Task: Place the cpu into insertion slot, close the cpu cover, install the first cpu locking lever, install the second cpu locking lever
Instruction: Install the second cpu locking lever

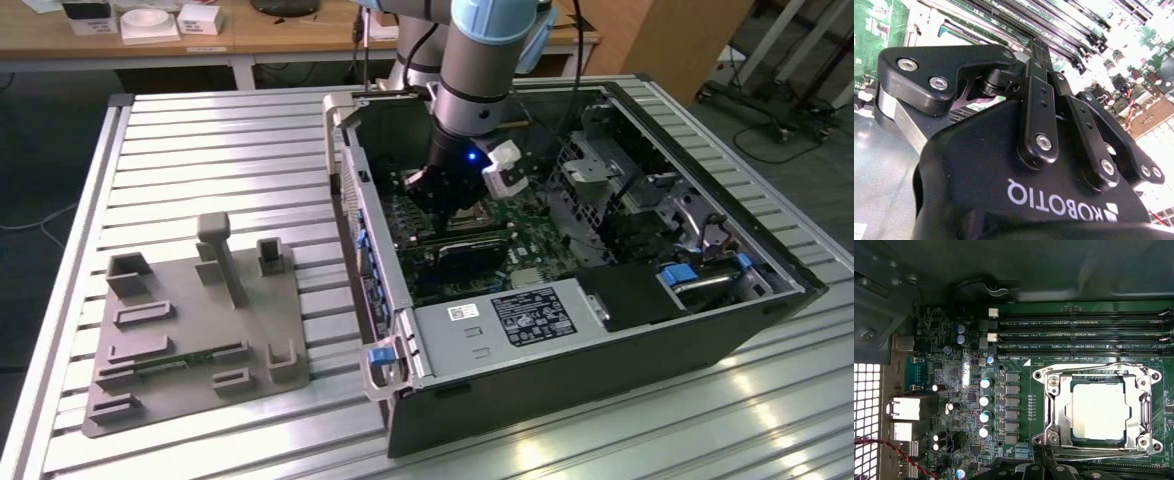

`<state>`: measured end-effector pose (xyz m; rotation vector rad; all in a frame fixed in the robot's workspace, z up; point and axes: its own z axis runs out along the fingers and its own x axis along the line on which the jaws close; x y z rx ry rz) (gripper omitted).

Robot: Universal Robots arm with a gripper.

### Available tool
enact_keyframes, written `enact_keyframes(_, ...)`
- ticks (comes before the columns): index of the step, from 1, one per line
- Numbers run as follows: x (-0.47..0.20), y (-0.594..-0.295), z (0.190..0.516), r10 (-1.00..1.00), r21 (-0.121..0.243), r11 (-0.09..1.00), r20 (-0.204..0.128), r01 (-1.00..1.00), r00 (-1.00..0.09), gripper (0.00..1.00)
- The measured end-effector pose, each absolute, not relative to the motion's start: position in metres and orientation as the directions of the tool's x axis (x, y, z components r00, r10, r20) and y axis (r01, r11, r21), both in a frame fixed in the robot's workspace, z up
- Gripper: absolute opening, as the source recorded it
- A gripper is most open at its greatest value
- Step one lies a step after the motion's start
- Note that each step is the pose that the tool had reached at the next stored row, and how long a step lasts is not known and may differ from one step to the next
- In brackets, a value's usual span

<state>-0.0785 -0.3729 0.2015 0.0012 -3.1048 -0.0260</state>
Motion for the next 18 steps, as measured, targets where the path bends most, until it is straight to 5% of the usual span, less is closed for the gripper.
enact_keyframes(18,-0.0785,-0.3700,0.1971,-0.001,0.023,1.000,0.037,0.000,-0.999,0.10)
